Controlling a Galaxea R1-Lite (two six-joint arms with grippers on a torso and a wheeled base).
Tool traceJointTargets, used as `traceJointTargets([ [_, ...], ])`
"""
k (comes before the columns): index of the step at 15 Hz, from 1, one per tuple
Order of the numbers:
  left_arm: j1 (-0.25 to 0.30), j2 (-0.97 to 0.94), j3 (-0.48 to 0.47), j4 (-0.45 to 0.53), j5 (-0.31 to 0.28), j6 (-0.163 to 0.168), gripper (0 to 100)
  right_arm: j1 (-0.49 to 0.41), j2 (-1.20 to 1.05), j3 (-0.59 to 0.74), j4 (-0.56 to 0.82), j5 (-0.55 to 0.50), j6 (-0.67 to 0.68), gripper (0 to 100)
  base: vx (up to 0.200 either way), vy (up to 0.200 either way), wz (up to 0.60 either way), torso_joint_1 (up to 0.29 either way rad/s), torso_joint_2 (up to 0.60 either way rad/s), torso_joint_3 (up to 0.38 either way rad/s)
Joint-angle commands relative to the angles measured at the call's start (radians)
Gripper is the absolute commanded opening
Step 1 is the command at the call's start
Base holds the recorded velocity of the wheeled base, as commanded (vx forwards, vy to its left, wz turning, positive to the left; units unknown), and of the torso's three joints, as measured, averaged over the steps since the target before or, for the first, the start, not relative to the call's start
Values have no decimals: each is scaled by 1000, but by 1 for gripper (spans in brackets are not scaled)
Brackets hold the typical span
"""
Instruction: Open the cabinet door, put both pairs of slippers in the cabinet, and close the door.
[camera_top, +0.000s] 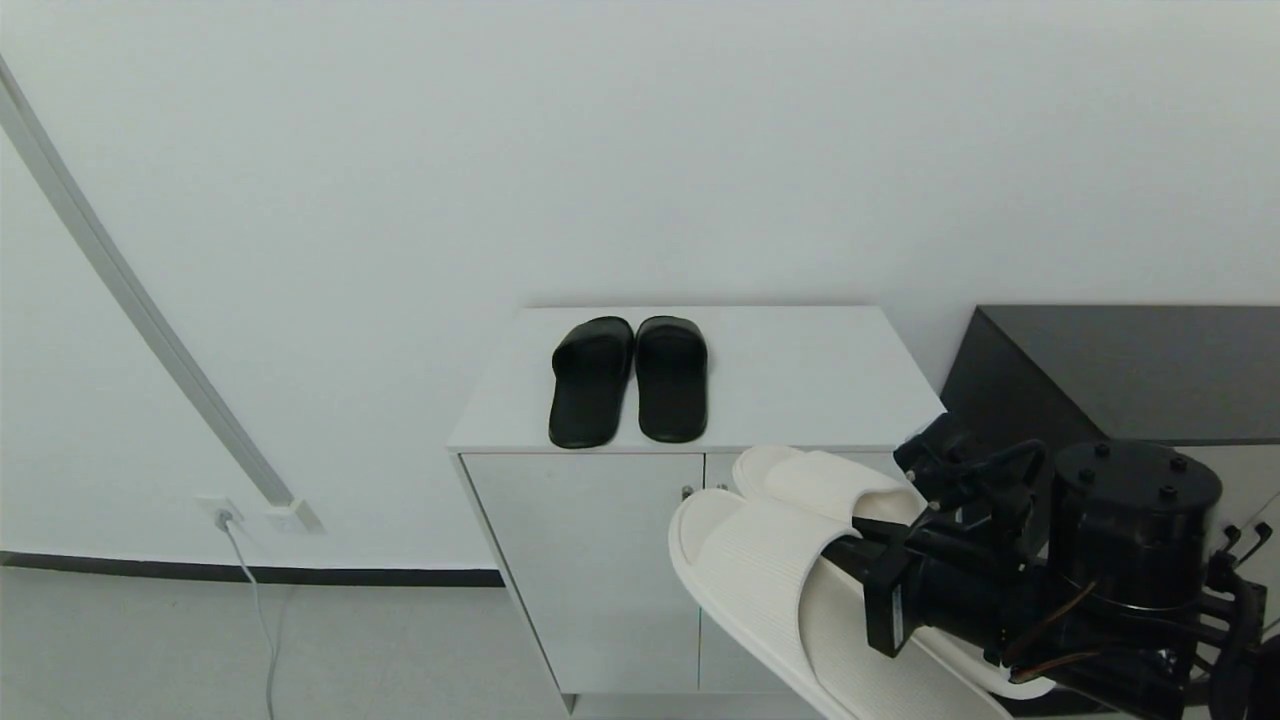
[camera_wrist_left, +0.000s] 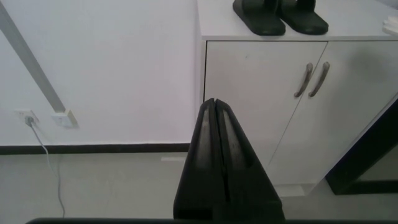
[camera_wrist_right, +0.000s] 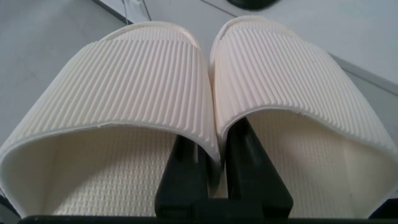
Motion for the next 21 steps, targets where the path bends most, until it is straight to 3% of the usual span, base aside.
traceJointTargets([
  [1, -1, 0, 0, 0, -1, 0, 0, 2, 4, 1, 0, 0, 0, 0, 0, 0, 0, -154, 354, 198],
  [2, 0, 2, 0, 0, -1, 0, 0, 2, 4, 1, 0, 0, 0, 0, 0, 0, 0, -159, 359, 193],
  [3, 0, 0, 0, 0, -1, -2, 100, 2, 4, 1, 0, 0, 0, 0, 0, 0, 0, -173, 369, 207],
  [21, -1, 0, 0, 0, -1, 4, 100, 19, 4, 32, 0, -1, -15, 0, 0, 0, 0, -201, 489, 287],
])
